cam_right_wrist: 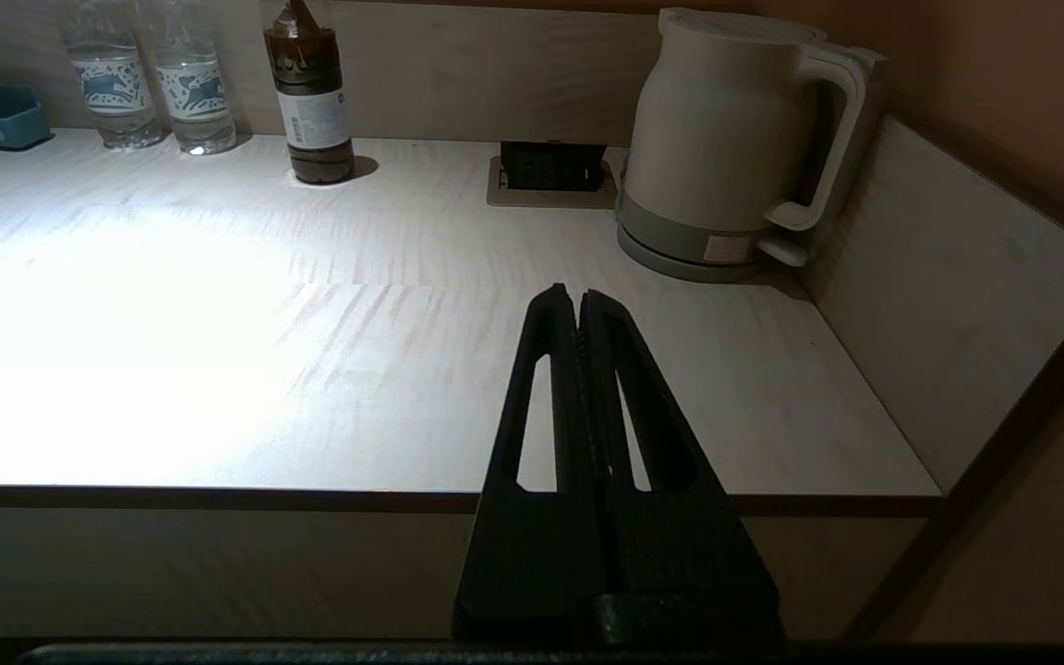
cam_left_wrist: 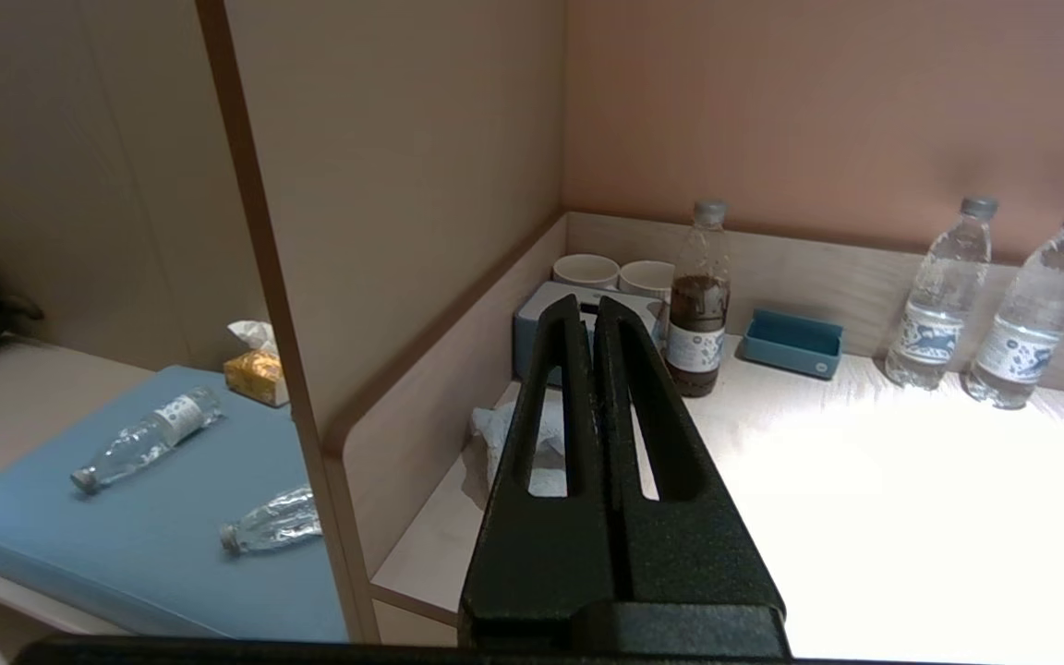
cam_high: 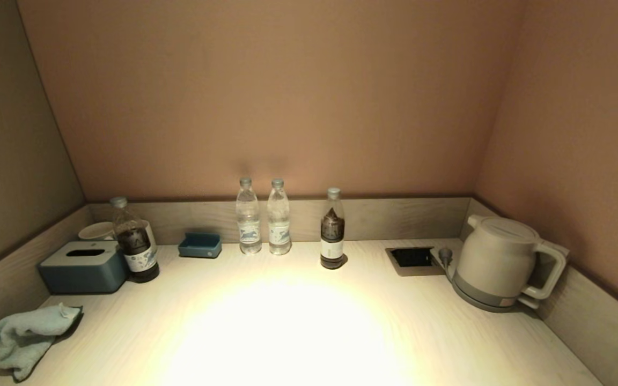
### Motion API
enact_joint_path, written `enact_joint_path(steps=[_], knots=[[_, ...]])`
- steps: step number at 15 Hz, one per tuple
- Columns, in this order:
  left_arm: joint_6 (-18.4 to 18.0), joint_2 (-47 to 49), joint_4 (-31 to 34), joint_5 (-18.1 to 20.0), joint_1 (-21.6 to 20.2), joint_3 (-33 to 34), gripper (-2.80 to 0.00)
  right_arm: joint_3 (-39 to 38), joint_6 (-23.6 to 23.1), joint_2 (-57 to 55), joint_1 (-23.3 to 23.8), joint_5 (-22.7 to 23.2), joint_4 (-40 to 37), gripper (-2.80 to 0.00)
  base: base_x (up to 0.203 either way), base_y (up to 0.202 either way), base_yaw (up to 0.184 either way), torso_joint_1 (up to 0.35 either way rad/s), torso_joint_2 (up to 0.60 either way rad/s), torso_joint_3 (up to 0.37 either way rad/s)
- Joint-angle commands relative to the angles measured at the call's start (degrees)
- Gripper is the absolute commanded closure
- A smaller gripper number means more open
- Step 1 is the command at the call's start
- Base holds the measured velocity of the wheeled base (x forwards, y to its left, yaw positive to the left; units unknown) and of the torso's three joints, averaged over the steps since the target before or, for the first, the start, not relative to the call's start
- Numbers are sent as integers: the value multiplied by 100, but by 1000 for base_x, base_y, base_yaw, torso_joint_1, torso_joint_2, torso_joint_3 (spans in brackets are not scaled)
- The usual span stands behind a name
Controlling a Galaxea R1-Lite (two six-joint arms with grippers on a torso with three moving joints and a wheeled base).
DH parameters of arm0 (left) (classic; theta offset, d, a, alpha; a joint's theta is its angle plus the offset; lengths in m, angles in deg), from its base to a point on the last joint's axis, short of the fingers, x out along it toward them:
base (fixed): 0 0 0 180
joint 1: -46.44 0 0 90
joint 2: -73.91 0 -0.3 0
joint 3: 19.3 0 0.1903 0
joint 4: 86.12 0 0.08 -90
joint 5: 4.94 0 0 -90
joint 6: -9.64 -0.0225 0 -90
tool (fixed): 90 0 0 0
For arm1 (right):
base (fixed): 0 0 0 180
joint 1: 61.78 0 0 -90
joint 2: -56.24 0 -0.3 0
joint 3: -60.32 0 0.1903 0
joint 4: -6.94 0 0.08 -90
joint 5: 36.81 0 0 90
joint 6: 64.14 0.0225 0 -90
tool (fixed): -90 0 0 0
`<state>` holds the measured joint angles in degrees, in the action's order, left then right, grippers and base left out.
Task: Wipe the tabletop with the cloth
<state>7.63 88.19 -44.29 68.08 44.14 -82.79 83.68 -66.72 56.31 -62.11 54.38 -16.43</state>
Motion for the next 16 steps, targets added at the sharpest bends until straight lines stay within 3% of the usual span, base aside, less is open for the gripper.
enact_joint_path(steps=[1,4,7,9,12,15,16], knots=[[-7,-309,-11,4,86,259,0,9,-5,-7,-2,5,0,0,0,0,0,0,0,0],[-112,-805,17,139,155,570,0,8,-5,-7,-2,5,0,0,0,0,0,0,0,0],[-359,-1323,13,515,159,939,0,0,-5,-7,-2,5,-9,0,0,0,0,0,0,0],[-280,-1428,-118,612,160,1220,0,0,-5,-7,-2,5,-9,0,0,0,0,0,0,0],[-79,-1428,-915,892,166,2078,0,0,-5,-7,-2,5,-9,0,0,0,0,0,0,0],[-64,-1428,-2311,1119,168,3092,0,0,-5,-7,-2,5,0,0,0,0,0,0,0,0],[-65,-1428,-2503,1154,168,3190,0,0,-5,-7,-2,5,0,0,0,0,0,0,0,0]])
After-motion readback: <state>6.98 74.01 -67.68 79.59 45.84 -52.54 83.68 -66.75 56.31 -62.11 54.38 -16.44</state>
